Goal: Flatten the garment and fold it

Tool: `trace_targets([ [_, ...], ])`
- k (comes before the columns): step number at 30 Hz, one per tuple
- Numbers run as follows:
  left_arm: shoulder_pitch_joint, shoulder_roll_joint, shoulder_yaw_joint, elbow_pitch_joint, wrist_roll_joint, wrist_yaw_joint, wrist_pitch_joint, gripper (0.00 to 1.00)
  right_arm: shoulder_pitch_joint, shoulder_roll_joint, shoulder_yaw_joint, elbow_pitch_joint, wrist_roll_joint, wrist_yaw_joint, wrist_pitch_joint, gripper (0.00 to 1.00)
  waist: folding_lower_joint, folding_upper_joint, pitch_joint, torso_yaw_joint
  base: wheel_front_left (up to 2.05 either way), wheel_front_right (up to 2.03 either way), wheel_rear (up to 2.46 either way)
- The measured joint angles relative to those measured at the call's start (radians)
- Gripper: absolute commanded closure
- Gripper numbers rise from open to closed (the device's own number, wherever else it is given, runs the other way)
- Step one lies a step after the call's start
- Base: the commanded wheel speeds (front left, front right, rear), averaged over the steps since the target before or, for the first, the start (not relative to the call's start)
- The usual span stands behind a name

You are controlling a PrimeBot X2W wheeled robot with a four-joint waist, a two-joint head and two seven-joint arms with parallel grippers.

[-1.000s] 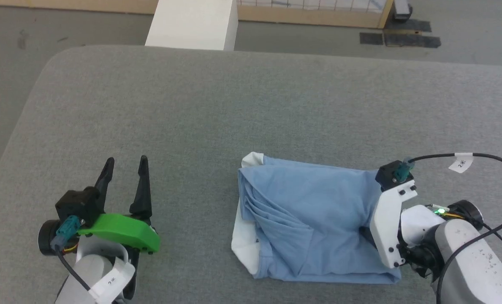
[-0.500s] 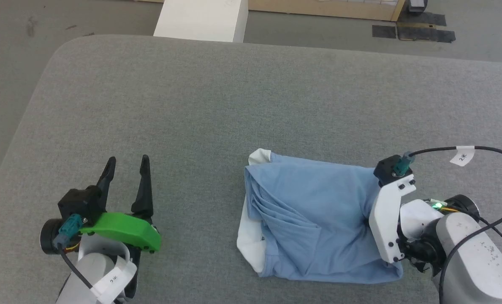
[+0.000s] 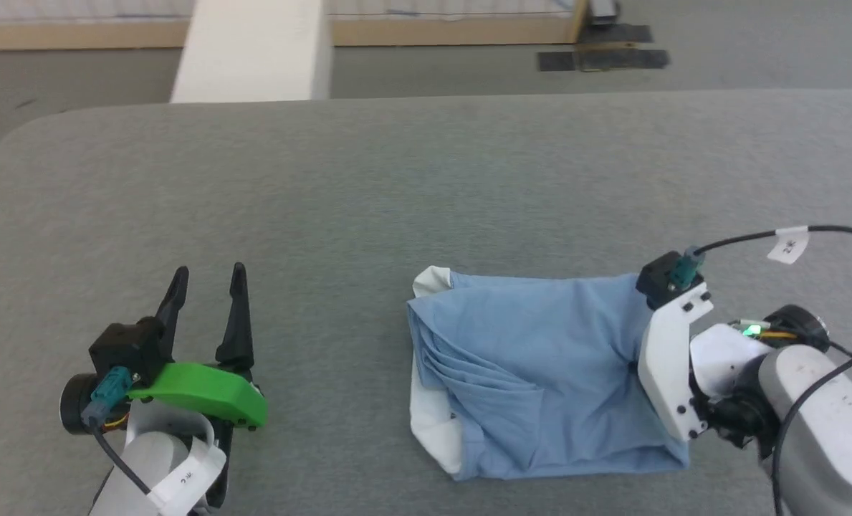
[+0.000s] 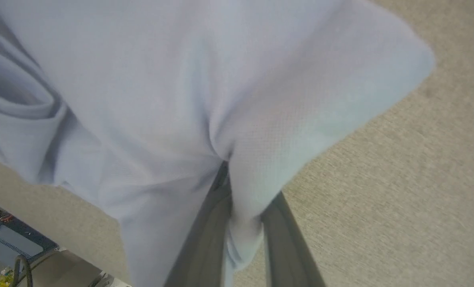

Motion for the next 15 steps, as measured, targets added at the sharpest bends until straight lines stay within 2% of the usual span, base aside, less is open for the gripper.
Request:
trace_targets([
  [10,-0.042,0.024,-0.013,-0.055,0.009,0.006,0.032,0.0,-0.108,-0.089,0.005,0.033,0.031,0.0,-0.035,1.0,0.0,0.0,0.039,-0.195,0.0,0.0,0.0],
  [15,-0.089,0.045,-0.017,-0.116,0.023,0.011,0.061,0.0,-0.156,-0.144,-0.035,0.066,0.032,0.0,-0.079,1.0,0.0001,0.0,0.103,-0.249,0.0,0.0,0.0],
])
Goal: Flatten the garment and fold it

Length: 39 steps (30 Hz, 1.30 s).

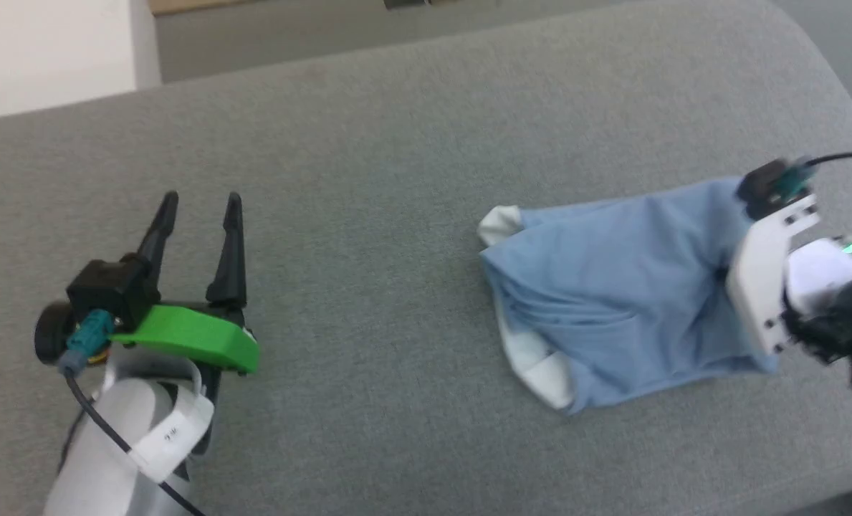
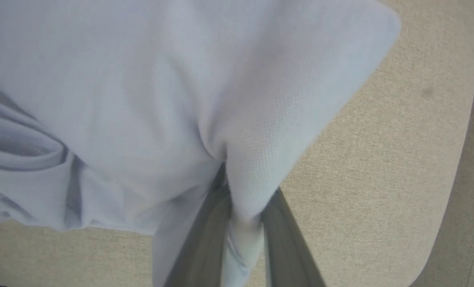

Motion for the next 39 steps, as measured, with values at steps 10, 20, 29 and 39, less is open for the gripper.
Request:
trace_targets([
  [10,-0.048,0.078,0.027,-0.19,0.05,0.044,0.083,0.0,-0.108,-0.164,-0.184,0.082,-0.056,0.0,-0.074,1.0,0.0001,0.0,0.188,-0.026,0.0,0.0,0.0],
  [20,-0.046,0.157,0.089,-0.347,0.063,0.086,0.168,0.0,-0.187,-0.189,-0.447,0.193,-0.172,0.0,-0.11,1.0,0.0002,0.0,0.378,0.003,0.0,0.0,0.0],
  [29,-0.039,0.19,0.112,-0.428,0.076,0.101,0.2,0.0,-0.233,-0.119,-0.575,0.227,-0.304,0.0,-0.105,0.15,0.0001,0.0,0.481,0.004,0.0,0.0,0.0],
  [39,-0.02,0.207,0.127,-0.408,0.079,0.109,0.206,0.0,-0.258,-0.101,-0.638,0.219,-0.373,0.0,-0.183,0.0,0.0001,0.0,0.452,-0.032,0.0,0.0,0.0],
])
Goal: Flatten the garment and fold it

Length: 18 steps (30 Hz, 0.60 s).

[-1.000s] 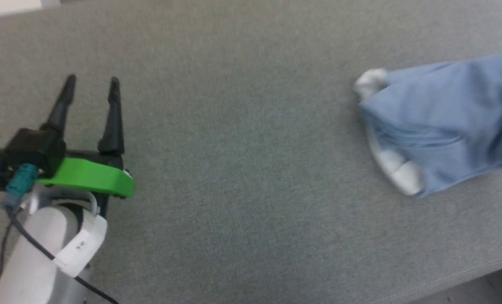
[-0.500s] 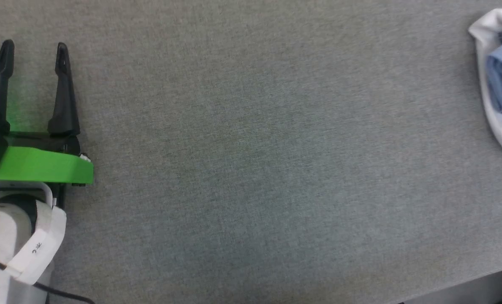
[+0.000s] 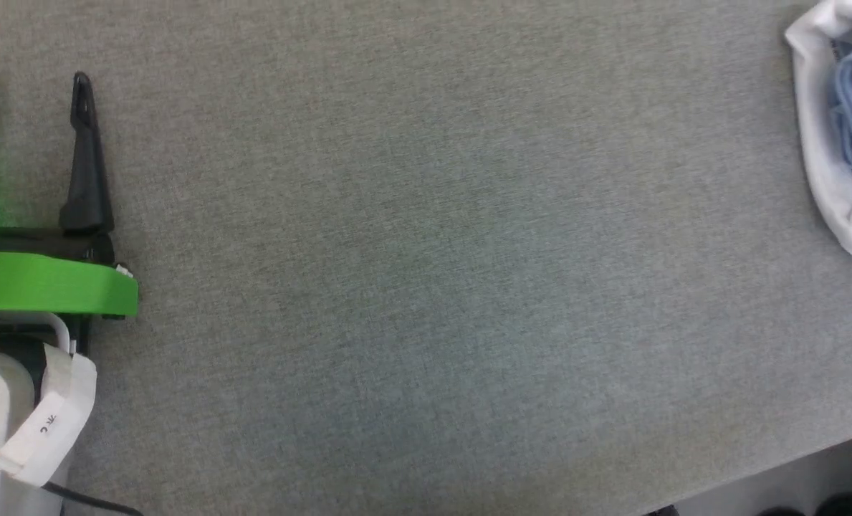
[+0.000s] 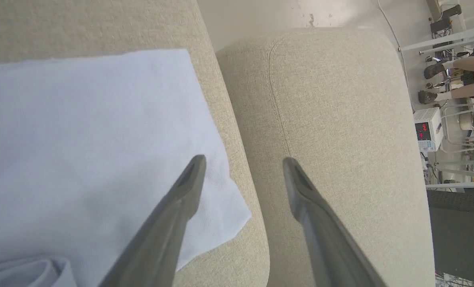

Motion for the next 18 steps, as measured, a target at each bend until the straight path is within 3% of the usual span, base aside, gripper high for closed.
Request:
trace_targets([
  [4,0.019,-0.01,-0.002,0.044,-0.009,0.001,-0.026,0.0,-0.035,0.01,0.016,-0.036,0.027,0.0,-0.052,0.0,-0.0001,0.0,-0.041,-0.008,0.0,0.0,0.0],
  [9,0.043,-0.039,-0.004,0.112,-0.041,0.001,-0.074,0.0,-0.067,0.024,0.111,-0.118,0.091,0.0,-0.163,0.0,-0.0002,0.0,-0.116,-0.017,0.0,0.0,0.0],
  [18,0.088,-0.096,0.005,0.23,-0.089,0.001,-0.172,0.0,-0.056,0.175,0.224,-0.215,0.143,0.0,-0.429,0.0,-0.0002,0.0,-0.275,-0.029,0.0,0.0,0.0],
])
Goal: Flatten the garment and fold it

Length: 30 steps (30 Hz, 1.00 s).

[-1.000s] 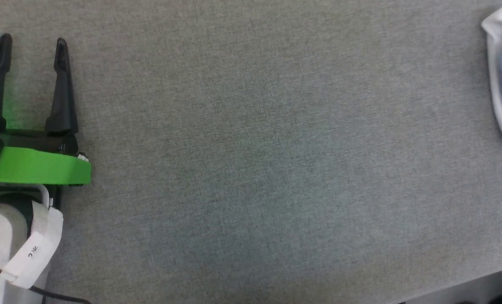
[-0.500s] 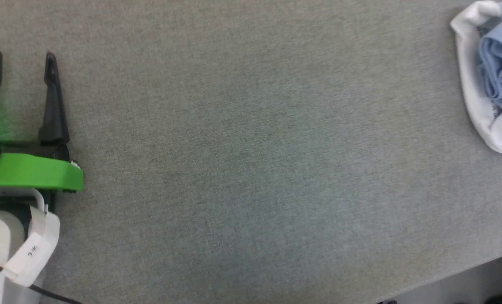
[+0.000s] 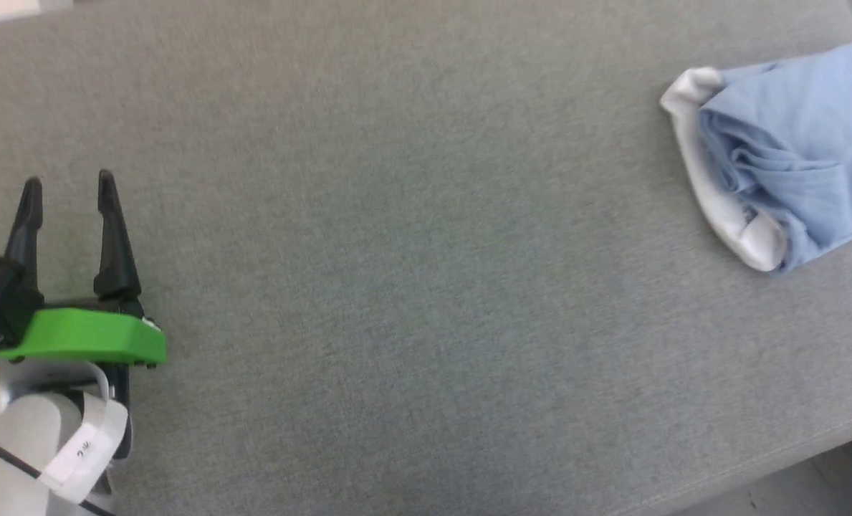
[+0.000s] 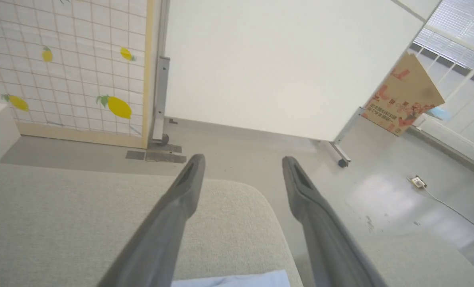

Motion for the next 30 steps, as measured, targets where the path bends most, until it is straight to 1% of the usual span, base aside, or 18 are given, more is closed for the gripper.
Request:
trace_targets([
  [3,0.015,-0.016,0.002,0.03,-0.014,0.0,-0.026,0.0,0.045,0.069,0.007,-0.02,0.002,0.0,-0.09,0.0,0.0,0.0,-0.06,-0.001,0.0,0.0,0.0],
  [5,0.028,-0.031,0.002,0.047,-0.018,0.0,-0.044,0.0,0.091,0.137,0.011,-0.049,-0.002,0.0,-0.181,0.0,0.0,0.0,-0.114,0.0,0.0,0.0,0.0],
  [9,0.041,-0.045,0.002,0.062,-0.026,0.002,-0.058,0.0,0.166,0.223,0.001,-0.093,-0.012,0.0,-0.294,0.0,-0.0001,0.0,-0.181,0.011,0.0,0.0,0.0],
  [12,0.05,-0.052,0.003,0.071,-0.027,0.002,-0.067,0.0,0.223,0.287,-0.017,-0.117,-0.02,0.0,-0.355,0.0,-0.0001,0.0,-0.222,0.028,0.0,0.0,0.0],
  [16,0.054,-0.068,-0.004,0.086,-0.035,0.001,-0.075,0.0,0.302,0.338,-0.033,-0.151,-0.038,0.0,-0.409,0.0,0.0,0.0,-0.258,0.073,0.0,0.0,0.0],
  [20,0.055,-0.079,-0.008,0.105,-0.037,-0.006,-0.084,0.0,0.381,0.372,-0.053,-0.176,-0.046,0.0,-0.455,0.0,0.0,0.0,-0.28,0.13,0.0,0.0,0.0],
  [25,0.059,-0.104,-0.01,0.134,-0.058,-0.011,-0.093,0.0,0.485,0.392,-0.067,-0.185,-0.048,0.0,-0.484,0.0,0.0,0.0,-0.309,0.205,0.0,0.0,0.0],
  [30,0.071,-0.116,-0.01,0.155,-0.067,-0.02,-0.1,0.0,0.575,0.396,-0.071,-0.176,-0.033,0.0,-0.495,0.0,0.0,0.0,-0.337,0.266,0.0,0.0,0.0],
])
